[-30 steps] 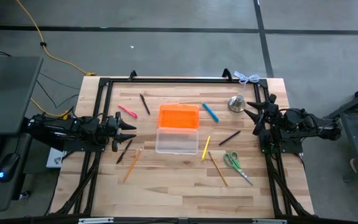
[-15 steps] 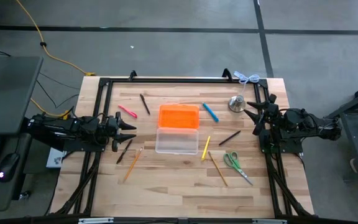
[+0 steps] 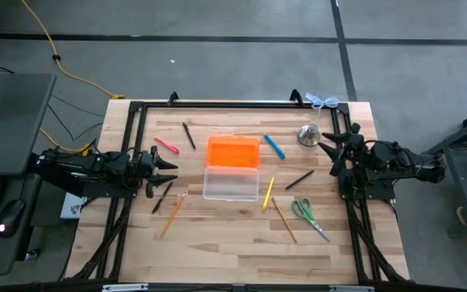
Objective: Pick & place school supplies into a supply box
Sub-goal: Put the blue pen into the orange supply box
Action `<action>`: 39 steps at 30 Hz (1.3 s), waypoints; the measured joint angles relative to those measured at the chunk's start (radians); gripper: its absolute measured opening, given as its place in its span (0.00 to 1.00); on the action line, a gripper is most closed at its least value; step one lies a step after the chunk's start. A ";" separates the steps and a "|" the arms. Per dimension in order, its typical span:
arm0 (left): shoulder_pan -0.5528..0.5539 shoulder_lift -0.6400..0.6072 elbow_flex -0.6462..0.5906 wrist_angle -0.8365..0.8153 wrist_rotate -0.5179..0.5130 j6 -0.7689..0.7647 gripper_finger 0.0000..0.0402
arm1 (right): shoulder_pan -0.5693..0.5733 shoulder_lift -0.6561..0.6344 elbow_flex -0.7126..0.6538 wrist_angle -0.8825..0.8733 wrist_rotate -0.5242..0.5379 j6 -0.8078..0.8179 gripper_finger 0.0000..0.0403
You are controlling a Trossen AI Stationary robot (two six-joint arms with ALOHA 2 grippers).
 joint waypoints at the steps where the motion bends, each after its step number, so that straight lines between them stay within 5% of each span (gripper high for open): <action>1: 0.000 0.000 0.000 0.000 0.000 -0.002 0.51 | 0.000 0.000 0.000 0.011 -0.001 0.043 0.40; 9: 0.000 0.000 0.000 0.001 -0.036 -0.127 0.51 | 0.000 0.000 0.000 0.142 0.000 0.310 0.40; 39: 0.000 0.000 0.000 0.000 -0.045 -0.127 0.51 | 0.000 0.000 0.000 0.222 -0.001 0.284 0.39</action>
